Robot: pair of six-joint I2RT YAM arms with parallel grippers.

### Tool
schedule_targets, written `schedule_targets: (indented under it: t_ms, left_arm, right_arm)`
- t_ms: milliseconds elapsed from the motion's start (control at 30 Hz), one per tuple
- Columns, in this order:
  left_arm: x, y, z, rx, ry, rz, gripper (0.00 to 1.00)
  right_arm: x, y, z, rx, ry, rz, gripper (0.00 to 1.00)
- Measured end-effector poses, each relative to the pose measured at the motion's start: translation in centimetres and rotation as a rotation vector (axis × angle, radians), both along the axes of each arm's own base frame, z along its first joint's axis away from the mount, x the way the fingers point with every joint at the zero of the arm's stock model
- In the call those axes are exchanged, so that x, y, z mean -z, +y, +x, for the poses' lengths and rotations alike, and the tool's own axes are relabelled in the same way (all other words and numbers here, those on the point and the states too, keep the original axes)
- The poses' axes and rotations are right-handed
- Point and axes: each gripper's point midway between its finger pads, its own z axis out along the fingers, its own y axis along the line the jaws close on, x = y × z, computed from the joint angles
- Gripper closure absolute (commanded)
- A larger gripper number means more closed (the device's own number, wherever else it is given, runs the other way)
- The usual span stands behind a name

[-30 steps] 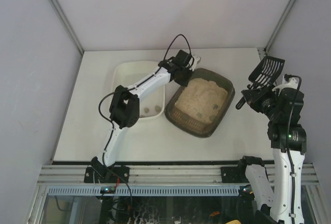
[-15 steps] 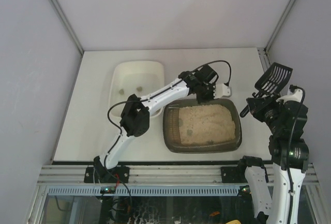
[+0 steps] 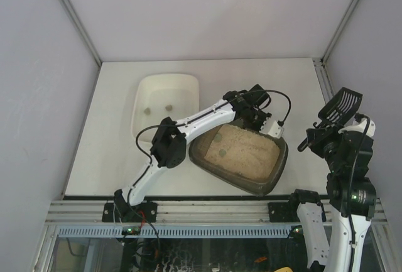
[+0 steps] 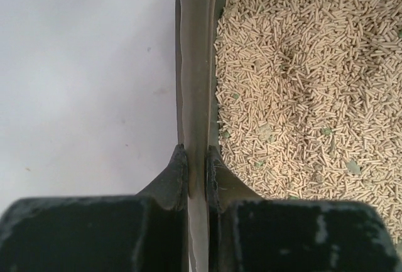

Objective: Clean the litter box

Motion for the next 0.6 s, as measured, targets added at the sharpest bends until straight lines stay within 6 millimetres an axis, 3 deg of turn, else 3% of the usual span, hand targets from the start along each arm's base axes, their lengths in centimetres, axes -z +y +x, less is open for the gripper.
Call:
schedule_targets:
  t_ms: [400,600]
  left_arm:
    - [0.0,-2.0,-0.7,0.340,-0.143,-0.078,1.00]
    - [-0.1,-4.1,0.3,0.455,-0.255,-0.138,1.00]
  right_arm:
    - [0.2,-1.5,-1.4,0.083,0.021,-0.047,1.00]
    - [0.4,-1.8,-1.7,0.100,0.031,-0.056,1.00]
